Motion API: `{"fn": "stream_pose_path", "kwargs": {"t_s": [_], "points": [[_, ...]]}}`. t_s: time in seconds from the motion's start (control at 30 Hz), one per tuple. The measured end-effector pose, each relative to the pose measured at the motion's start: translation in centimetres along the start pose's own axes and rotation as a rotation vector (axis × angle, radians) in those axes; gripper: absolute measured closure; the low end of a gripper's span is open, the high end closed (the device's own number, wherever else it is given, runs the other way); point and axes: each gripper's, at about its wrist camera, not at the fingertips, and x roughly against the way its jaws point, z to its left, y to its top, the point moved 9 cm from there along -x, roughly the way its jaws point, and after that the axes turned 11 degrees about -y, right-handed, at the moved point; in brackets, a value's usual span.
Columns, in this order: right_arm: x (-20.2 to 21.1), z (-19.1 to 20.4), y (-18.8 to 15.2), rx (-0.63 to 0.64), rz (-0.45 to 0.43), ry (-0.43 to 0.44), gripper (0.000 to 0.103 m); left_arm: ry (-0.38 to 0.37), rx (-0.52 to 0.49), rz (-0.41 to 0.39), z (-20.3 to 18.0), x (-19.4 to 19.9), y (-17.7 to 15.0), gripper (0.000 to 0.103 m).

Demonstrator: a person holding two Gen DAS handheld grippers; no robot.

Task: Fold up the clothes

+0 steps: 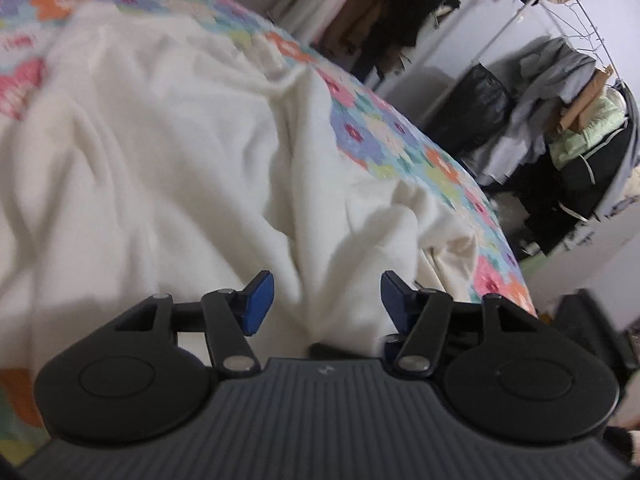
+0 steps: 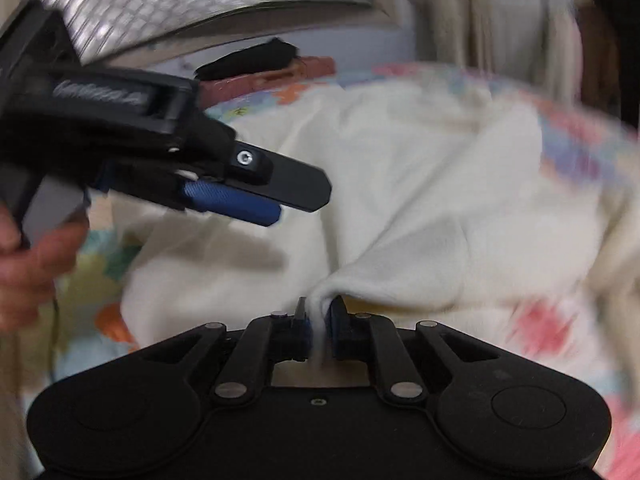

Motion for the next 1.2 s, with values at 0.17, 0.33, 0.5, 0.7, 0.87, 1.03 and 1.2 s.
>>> {"fn": "stream_pose_path", "kwargs": {"t_s": [0.17, 0.33, 0.5, 0.7, 0.87, 1.03, 1.2], "points": [[0.2, -1.2, 1.0, -0.055, 0.029, 0.066, 0.084, 0.000, 0.008, 0.130, 0.7, -5.1, -1.5, 0.030], [2.2, -4.8, 0.5, -0.169, 0.057, 0.091, 0.067, 0.061, 0.018, 0.138, 2.0, -6.7, -1.7, 0.054], [4.5, -12.5, 0.6, -0.292, 0.018, -0.149, 0.045, 0.123, -0.035, 0.109, 1.7, -7.0, -1.1, 0.065], [5.2, -21.1, -1.8, -0.479, 0.081, -0.453, 0.044, 0.177, -0.139, 0.120, 0.4, -6.8, -0.8, 0.028], [2.6, -23.1, -3.8, -0.514, 0.100, -0.449, 0.034, 0.163, -0.162, 0.133, 0.0, -8.0, -1.3, 0.068], [2.6, -25.3, 0.4, -0.340, -0.031, -0.482, 0.081, 0.134, -0.129, 0.011, -1.9, -7.0, 1.3, 0.085], [11.6, -33.0, 8.7, -0.258, -0.252, -0.777, 0.084, -0.040, -0.102, -0.142, -7.4, -5.5, 5.5, 0.085]]}}
